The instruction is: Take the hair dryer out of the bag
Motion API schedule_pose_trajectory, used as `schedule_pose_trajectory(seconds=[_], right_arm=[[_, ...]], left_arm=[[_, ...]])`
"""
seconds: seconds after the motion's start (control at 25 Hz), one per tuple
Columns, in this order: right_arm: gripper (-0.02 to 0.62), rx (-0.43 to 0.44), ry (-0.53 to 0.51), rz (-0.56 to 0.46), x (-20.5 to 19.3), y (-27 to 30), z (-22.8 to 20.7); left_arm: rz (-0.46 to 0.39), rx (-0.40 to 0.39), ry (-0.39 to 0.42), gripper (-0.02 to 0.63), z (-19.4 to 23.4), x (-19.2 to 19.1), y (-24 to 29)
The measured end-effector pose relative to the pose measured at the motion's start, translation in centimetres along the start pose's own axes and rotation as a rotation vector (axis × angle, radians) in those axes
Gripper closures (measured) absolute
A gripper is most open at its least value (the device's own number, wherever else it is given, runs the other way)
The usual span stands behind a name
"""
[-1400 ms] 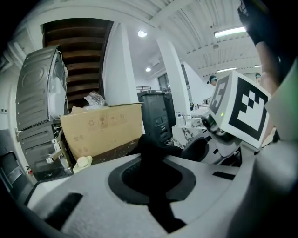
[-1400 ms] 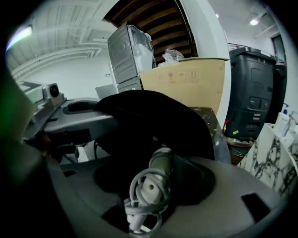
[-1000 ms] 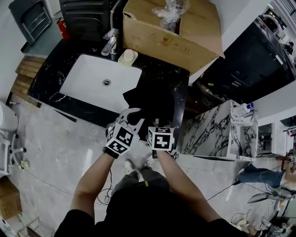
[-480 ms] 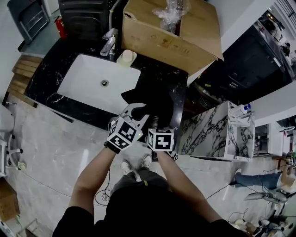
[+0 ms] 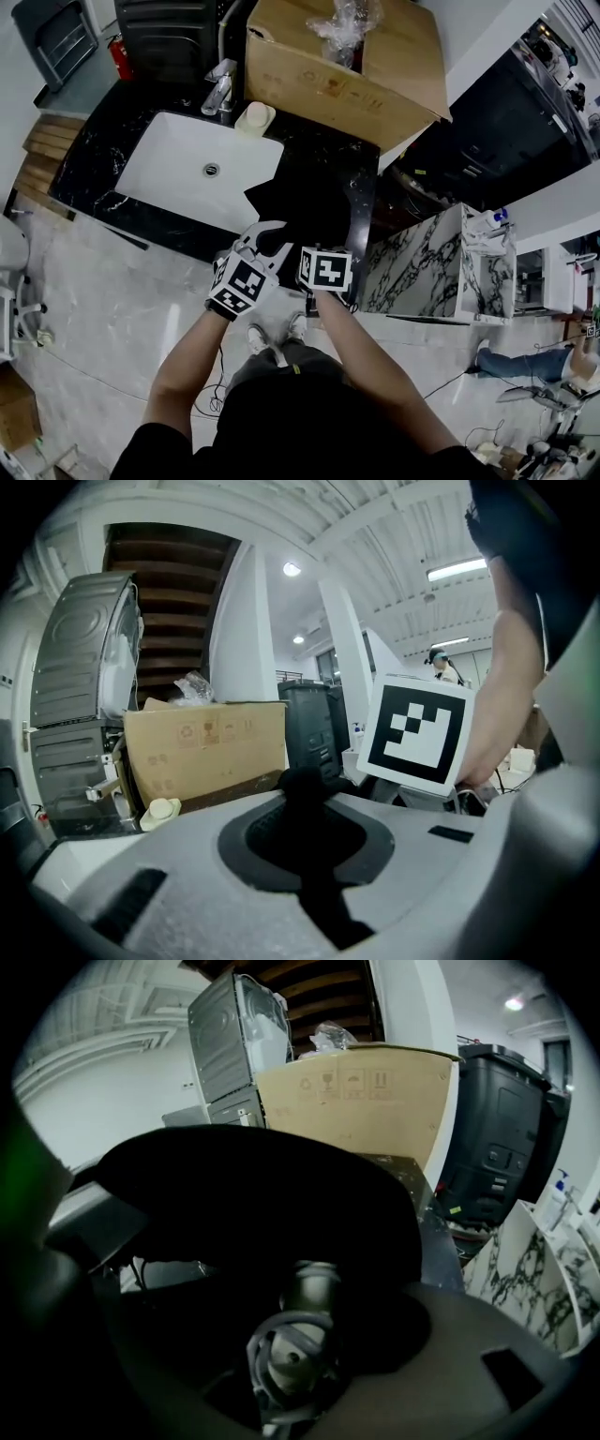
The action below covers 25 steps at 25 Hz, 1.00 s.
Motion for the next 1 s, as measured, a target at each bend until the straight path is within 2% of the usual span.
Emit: schedule_pose_trajectory(seconds=[0.16, 0.36, 0.48, 0.6, 1.0], right_arm=[[0.318, -0.008, -0.092, -0.040, 0.0, 0.8, 0.7], [0.323, 0.011, -0.094, -0.052, 0.2, 1.2, 0.7], [0.363, 0.062, -0.072, -0.054, 0.5, 0.9, 0.7], [0.380, 0.125, -0.110, -0.066, 0.5, 0.3, 0.8], [0.383, 0.213, -0.195, -0.152, 0.0, -2.4, 0.7]], left_arm=[[0.007, 0.018, -0.007, 0.572, -0.2, -1.0, -0.9], [0.017, 0.038, -0.015, 0.572, -0.4, -1.9, -1.3], [0.031, 0.087, -0.046, 0.572, 0.6, -2.7, -1.4], [0.031, 0.122, -0.064, 0.572, 2.1, -2.4, -0.9], [0.043, 0.121, -0.064, 0.572, 4.3, -1.3, 1.3]])
Point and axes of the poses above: the fingertips, and each gripper's own axes: y forward along the fingers, z to its left, x out of its top, the point moved 3 cm from there along -y, backward along the fingers, and after that the axes turned 8 degrees about -z, right-handed, at the moved point
